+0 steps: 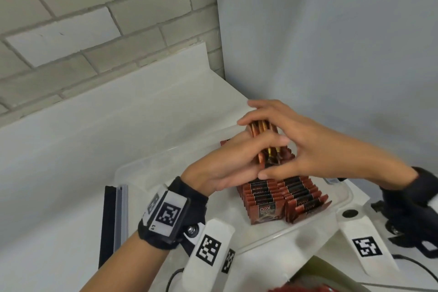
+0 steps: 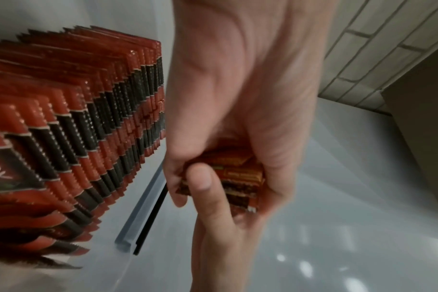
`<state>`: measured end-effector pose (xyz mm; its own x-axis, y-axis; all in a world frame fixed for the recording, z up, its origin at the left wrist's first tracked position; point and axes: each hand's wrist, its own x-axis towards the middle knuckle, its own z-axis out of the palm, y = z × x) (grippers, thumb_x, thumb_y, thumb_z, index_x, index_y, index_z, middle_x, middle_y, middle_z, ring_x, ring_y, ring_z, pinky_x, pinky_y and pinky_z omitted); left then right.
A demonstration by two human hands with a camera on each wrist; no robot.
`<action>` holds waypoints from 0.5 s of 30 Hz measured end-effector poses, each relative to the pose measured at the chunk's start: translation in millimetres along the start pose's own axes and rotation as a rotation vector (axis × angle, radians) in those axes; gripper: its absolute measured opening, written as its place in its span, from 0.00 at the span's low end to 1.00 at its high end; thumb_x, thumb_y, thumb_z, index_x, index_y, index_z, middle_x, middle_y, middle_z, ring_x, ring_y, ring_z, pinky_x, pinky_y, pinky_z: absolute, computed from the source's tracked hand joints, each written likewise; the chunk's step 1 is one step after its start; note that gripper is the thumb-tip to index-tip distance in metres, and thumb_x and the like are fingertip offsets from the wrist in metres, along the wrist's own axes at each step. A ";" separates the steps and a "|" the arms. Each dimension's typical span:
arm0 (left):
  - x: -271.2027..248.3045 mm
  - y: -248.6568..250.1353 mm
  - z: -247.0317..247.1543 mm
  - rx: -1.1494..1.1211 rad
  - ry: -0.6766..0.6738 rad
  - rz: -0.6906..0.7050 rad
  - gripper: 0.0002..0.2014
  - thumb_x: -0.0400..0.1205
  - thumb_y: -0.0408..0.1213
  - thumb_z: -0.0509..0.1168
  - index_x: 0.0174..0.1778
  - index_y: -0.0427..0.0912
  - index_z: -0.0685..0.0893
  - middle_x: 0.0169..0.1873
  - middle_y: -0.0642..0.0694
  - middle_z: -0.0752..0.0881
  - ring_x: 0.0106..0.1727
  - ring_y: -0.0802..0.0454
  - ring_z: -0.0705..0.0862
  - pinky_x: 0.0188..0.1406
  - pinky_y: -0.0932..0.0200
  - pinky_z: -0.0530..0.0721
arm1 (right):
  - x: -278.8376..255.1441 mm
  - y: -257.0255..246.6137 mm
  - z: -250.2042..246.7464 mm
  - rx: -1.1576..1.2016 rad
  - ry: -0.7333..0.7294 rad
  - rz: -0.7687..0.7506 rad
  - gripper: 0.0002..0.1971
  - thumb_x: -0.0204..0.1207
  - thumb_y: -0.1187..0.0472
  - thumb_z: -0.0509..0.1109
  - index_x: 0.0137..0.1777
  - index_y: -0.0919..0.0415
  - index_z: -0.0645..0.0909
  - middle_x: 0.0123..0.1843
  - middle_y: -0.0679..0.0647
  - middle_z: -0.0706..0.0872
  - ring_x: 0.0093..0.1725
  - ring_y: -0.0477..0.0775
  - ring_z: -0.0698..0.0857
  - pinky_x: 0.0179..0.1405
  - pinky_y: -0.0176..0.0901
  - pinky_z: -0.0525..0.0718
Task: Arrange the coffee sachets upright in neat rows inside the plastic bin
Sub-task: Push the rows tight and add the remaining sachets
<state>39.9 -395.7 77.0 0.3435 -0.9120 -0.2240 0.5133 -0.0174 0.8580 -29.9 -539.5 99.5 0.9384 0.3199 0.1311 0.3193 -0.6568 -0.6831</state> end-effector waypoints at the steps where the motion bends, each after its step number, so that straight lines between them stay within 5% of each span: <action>1: -1.2 -0.6 -0.9 0.027 -0.026 0.007 0.24 0.76 0.34 0.68 0.67 0.34 0.72 0.60 0.33 0.74 0.63 0.41 0.77 0.63 0.50 0.79 | -1.6 -0.5 -1.0 0.005 0.021 -0.001 0.35 0.67 0.51 0.80 0.71 0.35 0.67 0.74 0.36 0.66 0.77 0.37 0.65 0.71 0.32 0.69; 4: -2.4 1.6 -2.9 0.048 -0.060 -0.006 0.29 0.74 0.45 0.74 0.67 0.35 0.73 0.62 0.31 0.74 0.65 0.39 0.76 0.69 0.48 0.76 | -5.7 -2.2 -1.5 0.036 0.070 0.002 0.35 0.69 0.55 0.80 0.73 0.40 0.69 0.66 0.35 0.75 0.68 0.39 0.77 0.63 0.27 0.74; 9: 5.4 3.2 -10.5 -0.015 0.085 -0.063 0.38 0.78 0.55 0.67 0.77 0.32 0.67 0.71 0.23 0.73 0.72 0.29 0.75 0.74 0.36 0.71 | -10.9 -1.1 0.5 0.258 0.050 0.095 0.48 0.66 0.60 0.83 0.73 0.25 0.56 0.64 0.50 0.79 0.63 0.42 0.83 0.55 0.26 0.80; 12: 4.0 3.3 -10.7 -0.031 0.107 -0.064 0.37 0.74 0.58 0.68 0.72 0.34 0.73 0.65 0.24 0.79 0.68 0.30 0.79 0.71 0.36 0.75 | -12.7 1.4 4.1 0.265 0.022 0.123 0.52 0.64 0.59 0.84 0.74 0.25 0.51 0.72 0.40 0.72 0.68 0.29 0.76 0.58 0.20 0.76; 15: 2.3 3.5 -7.4 -0.038 0.074 -0.037 0.35 0.67 0.58 0.74 0.63 0.36 0.80 0.55 0.32 0.86 0.59 0.38 0.85 0.62 0.45 0.85 | -12.6 1.7 7.4 0.202 0.011 0.158 0.48 0.64 0.57 0.84 0.76 0.34 0.55 0.69 0.41 0.76 0.65 0.35 0.80 0.57 0.25 0.80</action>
<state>48.3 -394.8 76.1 0.3803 -0.8781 -0.2902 0.5557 -0.0338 0.8307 -42.1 -539.6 91.3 0.9763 0.2155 0.0183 0.1364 -0.5478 -0.8254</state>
